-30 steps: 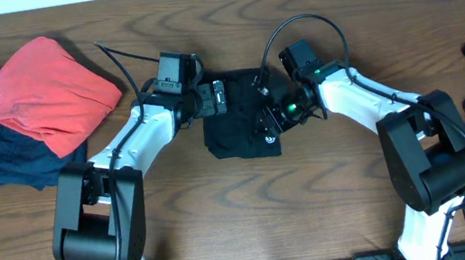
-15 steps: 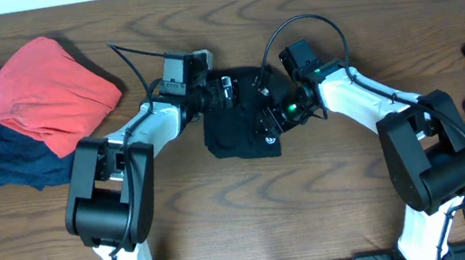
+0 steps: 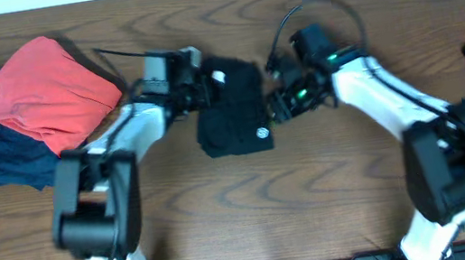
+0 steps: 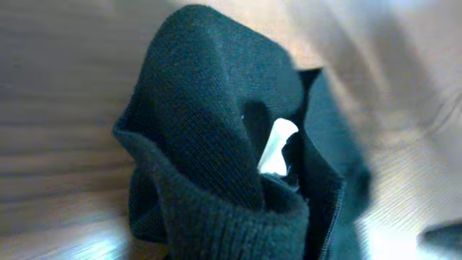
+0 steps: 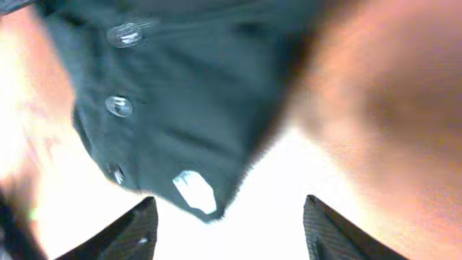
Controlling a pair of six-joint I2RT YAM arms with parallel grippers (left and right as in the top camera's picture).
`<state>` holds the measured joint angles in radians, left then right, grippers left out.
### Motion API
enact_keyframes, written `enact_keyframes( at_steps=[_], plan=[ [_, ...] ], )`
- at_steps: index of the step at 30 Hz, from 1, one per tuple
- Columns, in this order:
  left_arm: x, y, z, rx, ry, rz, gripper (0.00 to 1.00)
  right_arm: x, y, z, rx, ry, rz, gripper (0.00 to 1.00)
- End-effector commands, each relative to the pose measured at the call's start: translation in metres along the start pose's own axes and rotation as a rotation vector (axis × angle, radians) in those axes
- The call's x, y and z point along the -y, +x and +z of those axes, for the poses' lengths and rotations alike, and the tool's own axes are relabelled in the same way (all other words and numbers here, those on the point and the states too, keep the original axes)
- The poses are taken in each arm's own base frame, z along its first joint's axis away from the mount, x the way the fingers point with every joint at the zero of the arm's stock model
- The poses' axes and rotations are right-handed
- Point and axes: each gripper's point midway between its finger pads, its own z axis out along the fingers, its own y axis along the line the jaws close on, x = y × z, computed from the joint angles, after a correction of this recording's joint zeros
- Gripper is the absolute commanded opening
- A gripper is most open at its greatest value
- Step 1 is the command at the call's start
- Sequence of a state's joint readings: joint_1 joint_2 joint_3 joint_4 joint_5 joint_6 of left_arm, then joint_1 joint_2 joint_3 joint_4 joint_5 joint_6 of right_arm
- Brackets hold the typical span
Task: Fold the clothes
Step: 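Carry the folded black shirt with the left gripper onto the left clothes stack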
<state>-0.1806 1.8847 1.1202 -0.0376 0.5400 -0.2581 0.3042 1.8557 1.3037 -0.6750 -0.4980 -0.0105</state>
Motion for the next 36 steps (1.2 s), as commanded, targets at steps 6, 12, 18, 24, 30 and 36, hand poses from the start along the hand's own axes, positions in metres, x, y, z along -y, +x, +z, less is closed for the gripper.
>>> enact_keyframes(
  at_steps=[6, 12, 18, 24, 30, 36],
  plan=[
    [-0.023, -0.091, -0.138, 0.352, -0.087, 0.032, 0.06, 0.025, -0.027, -0.118, 0.233, 0.235, 0.031, 0.66],
    [-0.078, -0.119, -0.204, 0.525, -0.252, -0.011, 0.07, 0.035, -0.014, -0.126, 0.205, 0.267, 0.071, 0.66],
    [-0.132, -0.128, -0.252, 0.628, -0.366, -0.083, 0.07, 0.038, -0.012, -0.126, 0.196, 0.28, 0.076, 0.66],
    [-0.191, -0.12, -0.3, 0.708, -0.541, -0.184, 0.1, 0.038, -0.011, -0.126, 0.194, 0.284, 0.077, 0.66],
    [-0.259, -0.093, -0.317, 0.696, -0.692, -0.319, 0.11, 0.038, -0.011, -0.126, 0.194, 0.283, 0.078, 0.66],
    [-0.312, -0.063, -0.304, 0.633, -0.729, -0.423, 0.45, 0.038, -0.008, -0.125, 0.183, 0.282, 0.083, 0.66]
  ],
)
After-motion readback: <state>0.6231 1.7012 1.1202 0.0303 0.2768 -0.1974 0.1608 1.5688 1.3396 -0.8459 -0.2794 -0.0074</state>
